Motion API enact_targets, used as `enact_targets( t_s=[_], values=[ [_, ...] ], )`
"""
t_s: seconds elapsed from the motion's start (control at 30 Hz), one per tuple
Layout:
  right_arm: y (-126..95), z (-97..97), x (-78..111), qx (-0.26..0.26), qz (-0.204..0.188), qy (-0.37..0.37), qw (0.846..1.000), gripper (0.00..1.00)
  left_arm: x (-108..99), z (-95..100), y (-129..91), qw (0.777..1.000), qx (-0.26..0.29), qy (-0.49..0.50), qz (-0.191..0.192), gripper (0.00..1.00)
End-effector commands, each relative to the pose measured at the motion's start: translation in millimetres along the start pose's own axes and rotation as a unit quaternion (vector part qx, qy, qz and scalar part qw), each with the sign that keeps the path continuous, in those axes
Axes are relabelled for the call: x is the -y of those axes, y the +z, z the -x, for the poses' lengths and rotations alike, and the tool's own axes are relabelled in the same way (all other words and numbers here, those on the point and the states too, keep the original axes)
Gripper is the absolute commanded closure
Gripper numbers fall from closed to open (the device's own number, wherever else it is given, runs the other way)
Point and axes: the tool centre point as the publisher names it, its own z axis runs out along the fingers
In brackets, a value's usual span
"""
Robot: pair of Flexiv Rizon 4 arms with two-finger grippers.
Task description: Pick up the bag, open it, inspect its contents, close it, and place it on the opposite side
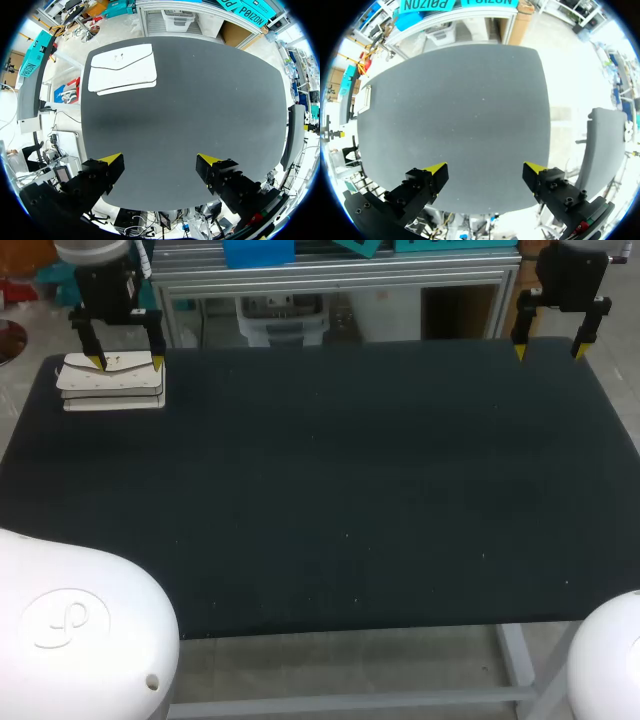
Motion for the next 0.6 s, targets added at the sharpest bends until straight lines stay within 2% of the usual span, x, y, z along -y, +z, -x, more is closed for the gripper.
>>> enact_targets(
  t_s=[0.03,0.13,0.2,0.3,0.47,0.53,0.57,0.6],
  values=[
    [0,-5.0,-0.8,-0.024,0.009,-0.031,0.999,0.00,-2,3.6,0,1.000,0.000,0.015,-0.008,0.00],
    [2,-17.0,0.4,-0.064,0.035,-0.104,0.992,0.00,0,14.4,1,1.000,-0.010,0.025,-0.013,0.00],
    [3,-25.9,2.4,-0.097,0.061,-0.163,0.980,0.00,3,24.6,3,0.999,-0.020,0.024,-0.017,0.00],
    [6,-39.9,9.1,-0.120,0.092,-0.247,0.957,0.00,8,43.3,7,0.999,-0.035,0.020,-0.018,0.00],
    [20,-49.1,19.9,-0.126,0.128,-0.358,0.916,0.00,22,78.3,20,0.998,-0.066,-0.002,-0.012,0.00],
    [27,-55.1,26.4,-0.144,0.146,-0.405,0.891,0.00,28,91.9,28,0.997,-0.080,-0.011,-0.006,0.00],
    [28,-57.0,28.0,-0.142,0.149,-0.414,0.887,0.00,30,95.2,30,0.996,-0.085,-0.015,-0.006,0.00],
    [31,-60.8,30.6,-0.149,0.154,-0.432,0.876,0.00,32,100.3,33,0.996,-0.091,-0.021,-0.003,0.00]
  ],
)
